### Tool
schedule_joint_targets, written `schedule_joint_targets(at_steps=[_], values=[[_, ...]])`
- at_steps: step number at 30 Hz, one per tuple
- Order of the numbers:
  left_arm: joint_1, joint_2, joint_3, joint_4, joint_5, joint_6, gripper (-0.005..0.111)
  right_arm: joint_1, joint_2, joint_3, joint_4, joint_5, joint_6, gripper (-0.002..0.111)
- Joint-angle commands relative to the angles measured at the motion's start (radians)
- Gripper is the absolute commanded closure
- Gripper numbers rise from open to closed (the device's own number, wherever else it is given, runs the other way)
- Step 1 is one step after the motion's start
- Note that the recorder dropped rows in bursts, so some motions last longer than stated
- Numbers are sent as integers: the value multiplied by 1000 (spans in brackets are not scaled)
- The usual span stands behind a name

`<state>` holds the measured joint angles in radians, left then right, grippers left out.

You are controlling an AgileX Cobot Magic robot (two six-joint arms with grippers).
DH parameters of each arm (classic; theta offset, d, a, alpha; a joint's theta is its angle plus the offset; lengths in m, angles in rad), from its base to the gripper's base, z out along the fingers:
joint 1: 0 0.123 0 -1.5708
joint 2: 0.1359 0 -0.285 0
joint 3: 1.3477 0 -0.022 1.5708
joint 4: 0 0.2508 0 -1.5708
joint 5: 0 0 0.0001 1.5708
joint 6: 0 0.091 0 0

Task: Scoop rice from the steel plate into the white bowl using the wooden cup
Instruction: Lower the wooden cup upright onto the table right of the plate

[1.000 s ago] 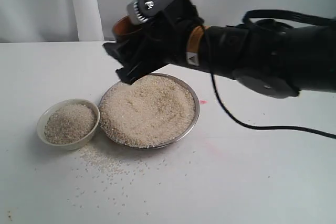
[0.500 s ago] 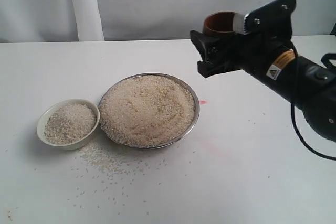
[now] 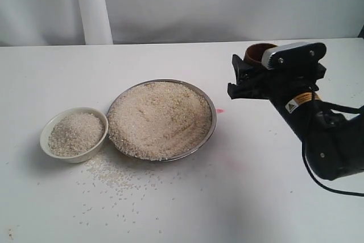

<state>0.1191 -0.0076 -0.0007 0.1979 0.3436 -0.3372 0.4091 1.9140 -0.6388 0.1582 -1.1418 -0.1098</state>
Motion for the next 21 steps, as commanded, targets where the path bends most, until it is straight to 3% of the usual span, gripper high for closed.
schedule_joint_targets(at_steps=[1, 21], values=[[-1, 8, 1, -5, -7, -2, 107, -4, 101, -33, 34, -79, -9, 108], [-1, 8, 1, -5, -7, -2, 107, -20, 271, -130, 73, -79, -12, 108]])
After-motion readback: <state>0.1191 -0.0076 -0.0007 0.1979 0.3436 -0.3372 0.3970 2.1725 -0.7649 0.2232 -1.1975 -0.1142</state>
